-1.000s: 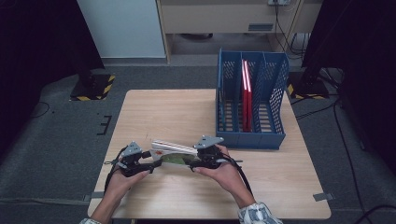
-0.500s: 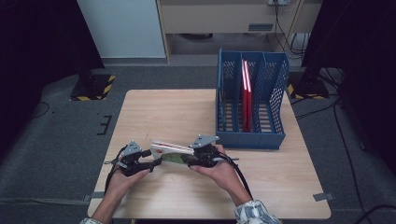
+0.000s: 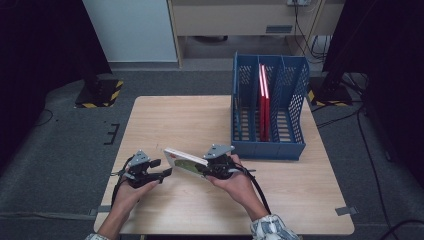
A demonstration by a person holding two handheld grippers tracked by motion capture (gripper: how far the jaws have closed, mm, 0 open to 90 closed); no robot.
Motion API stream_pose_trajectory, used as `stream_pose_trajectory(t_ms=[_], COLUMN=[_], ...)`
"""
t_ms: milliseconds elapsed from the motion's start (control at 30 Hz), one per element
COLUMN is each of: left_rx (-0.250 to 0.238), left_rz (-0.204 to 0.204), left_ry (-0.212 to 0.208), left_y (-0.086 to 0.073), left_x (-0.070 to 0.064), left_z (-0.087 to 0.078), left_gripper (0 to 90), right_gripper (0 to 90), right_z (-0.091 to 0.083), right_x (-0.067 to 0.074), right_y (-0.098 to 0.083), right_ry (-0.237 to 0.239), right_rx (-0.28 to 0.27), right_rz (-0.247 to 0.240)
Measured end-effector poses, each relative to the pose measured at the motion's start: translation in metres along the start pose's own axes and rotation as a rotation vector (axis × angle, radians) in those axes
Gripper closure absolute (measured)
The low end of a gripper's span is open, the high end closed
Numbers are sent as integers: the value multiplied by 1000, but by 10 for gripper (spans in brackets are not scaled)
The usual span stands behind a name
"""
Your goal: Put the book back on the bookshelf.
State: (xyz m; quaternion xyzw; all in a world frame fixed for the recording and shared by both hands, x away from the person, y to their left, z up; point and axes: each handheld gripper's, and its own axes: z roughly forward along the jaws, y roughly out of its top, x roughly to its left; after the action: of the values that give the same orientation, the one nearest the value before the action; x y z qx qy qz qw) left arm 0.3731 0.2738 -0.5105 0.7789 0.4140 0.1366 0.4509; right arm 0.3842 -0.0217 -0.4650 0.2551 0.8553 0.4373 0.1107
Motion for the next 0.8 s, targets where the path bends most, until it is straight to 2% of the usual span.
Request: stream_pose_trajectory(t_ms=[267, 367, 600, 800], left_rx=[10, 11, 20, 22], left_rz=[3, 2, 11, 12], left_ry=[21, 27, 34, 38], left_y=[-1, -1, -1, -1], left_x=[2, 3, 3, 3], left_z=[-1, -1, 0, 0], left_gripper=[320, 320, 314, 310], right_gripper=[731, 740, 704, 690], right_z=[-3, -6, -5, -2], right_x=[2, 1, 0, 0], right_y=[0, -2, -1, -1], right_ry=[-52, -72, -65, -68], right_rx=[16, 13, -7, 4], right_rz=[16, 40, 54, 49])
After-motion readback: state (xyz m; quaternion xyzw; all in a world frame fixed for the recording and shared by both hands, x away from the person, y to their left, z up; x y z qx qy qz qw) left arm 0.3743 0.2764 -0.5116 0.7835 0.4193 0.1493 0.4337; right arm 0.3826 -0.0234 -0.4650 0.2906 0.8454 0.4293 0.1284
